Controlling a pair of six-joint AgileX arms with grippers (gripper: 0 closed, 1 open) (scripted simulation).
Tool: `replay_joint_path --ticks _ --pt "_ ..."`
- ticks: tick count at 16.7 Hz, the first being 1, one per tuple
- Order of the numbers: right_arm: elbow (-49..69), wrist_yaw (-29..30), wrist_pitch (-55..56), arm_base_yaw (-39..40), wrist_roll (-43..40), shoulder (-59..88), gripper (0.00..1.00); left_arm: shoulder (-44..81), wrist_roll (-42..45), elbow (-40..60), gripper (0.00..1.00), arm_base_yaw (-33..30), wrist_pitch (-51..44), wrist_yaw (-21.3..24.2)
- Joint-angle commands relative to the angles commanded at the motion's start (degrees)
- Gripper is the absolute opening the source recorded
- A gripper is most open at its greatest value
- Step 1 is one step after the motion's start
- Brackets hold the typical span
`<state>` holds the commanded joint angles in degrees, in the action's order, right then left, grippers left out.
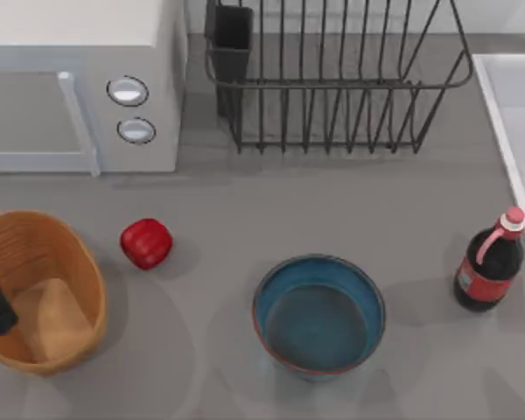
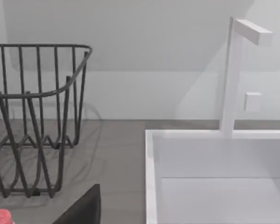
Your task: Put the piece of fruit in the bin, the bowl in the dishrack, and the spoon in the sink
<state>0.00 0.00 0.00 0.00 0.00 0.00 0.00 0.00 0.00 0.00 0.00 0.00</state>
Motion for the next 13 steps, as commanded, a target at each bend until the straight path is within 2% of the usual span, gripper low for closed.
replay_joint_path --ticks 3,6,9,13 --pt "0.0 0.0 0.0 0.0 0.0 0.0 1.0 0.57 0.13 0.54 1.0 -0.16 -0.38 -0.02" --pt "0.0 0.0 0.0 0.0 0.0 0.0 1.0 5.97 1.29 5.51 1.0 -1.62 -3.87 -0.24" --pt "0.0 0.0 0.0 0.0 0.0 0.0 1.0 16.84 3.38 14.44 1.0 -4.24 -10.14 -0.62" --pt "0.0 0.0 0.0 0.0 0.0 0.0 1.0 37.81 7.04 30.11 1.0 -8.84 -21.15 -1.3"
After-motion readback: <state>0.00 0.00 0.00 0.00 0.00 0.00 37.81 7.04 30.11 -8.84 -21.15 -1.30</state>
